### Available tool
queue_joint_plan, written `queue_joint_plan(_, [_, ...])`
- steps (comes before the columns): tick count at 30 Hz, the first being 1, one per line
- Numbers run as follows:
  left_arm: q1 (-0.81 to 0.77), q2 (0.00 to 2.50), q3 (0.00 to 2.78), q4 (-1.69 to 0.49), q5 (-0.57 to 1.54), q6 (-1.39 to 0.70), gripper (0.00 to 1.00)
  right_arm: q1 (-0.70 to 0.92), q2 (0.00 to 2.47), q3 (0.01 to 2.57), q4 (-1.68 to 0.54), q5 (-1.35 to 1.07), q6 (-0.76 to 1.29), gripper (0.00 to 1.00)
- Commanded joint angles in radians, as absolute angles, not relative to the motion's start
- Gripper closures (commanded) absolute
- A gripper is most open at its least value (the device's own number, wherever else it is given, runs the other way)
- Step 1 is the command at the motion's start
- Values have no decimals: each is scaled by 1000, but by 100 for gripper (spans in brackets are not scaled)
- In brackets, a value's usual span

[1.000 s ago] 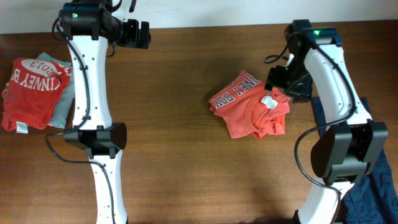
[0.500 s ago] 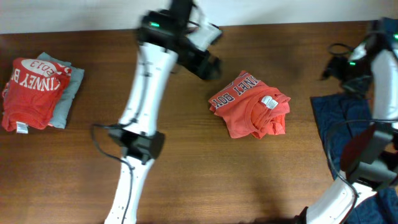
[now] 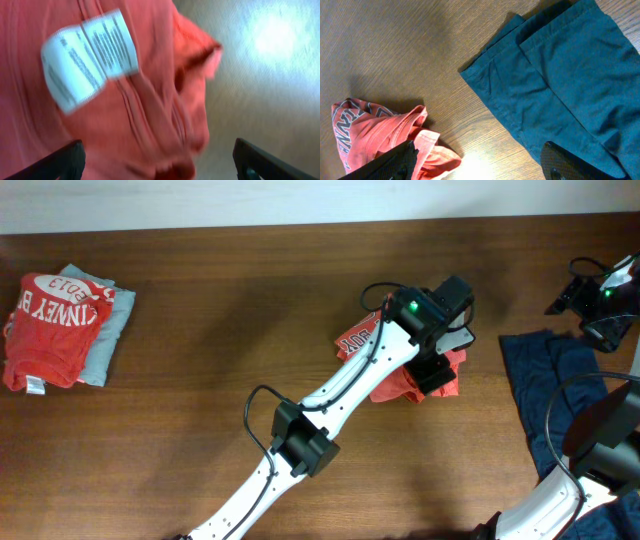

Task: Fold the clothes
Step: 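Grasp the folded orange shirt with the left gripper and carry it left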

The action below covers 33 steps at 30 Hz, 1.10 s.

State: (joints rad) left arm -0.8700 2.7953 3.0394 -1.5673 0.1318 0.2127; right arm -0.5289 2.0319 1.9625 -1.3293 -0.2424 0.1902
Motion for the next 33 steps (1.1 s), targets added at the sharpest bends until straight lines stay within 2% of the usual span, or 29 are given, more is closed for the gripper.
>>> queue_joint_plan(1, [-896,2798,3041,-1481,107,81,7,-530,2024,1982,-1326,-259,180,16])
queue_joint_plan(6, [-938,2819,3040,-1406,-47,44,7,-530,2024,1982,-1327,-270,180,16])
queue_joint_plan(13, [-954,2897,3037,-1430,-56,45,10,-530,2024,1982,-1316,-290,180,16])
queue_joint_plan(18, [-959,2956,3027,-1432,-159,45,10,-530,2024,1982,-1316,-307,179,16])
queue_joint_plan(25, [-956,2990,3024,-1430,-143,45,11,-530,2024,1982,-1315,-307,179,16])
queue_joint_plan(26, [-957,3000,3023,-1432,-144,45,16,-530,2024,1982,-1316,-308,179,16])
queue_joint_plan(28, [-954,3019,3021,-1437,-156,49,36,-530,2024,1982,-1319,-307,179,16])
queue_joint_plan(30, [-947,3020,3021,-1441,-186,49,70,-530,2024,1982,-1320,-307,171,16])
queue_joint_plan(32, [-939,3020,3022,-1445,-191,49,99,-531,2024,1982,-1320,-307,168,16])
queue_joint_plan(33, [-937,3020,3022,-1452,-192,49,99,-531,2024,1982,-1320,-307,168,16])
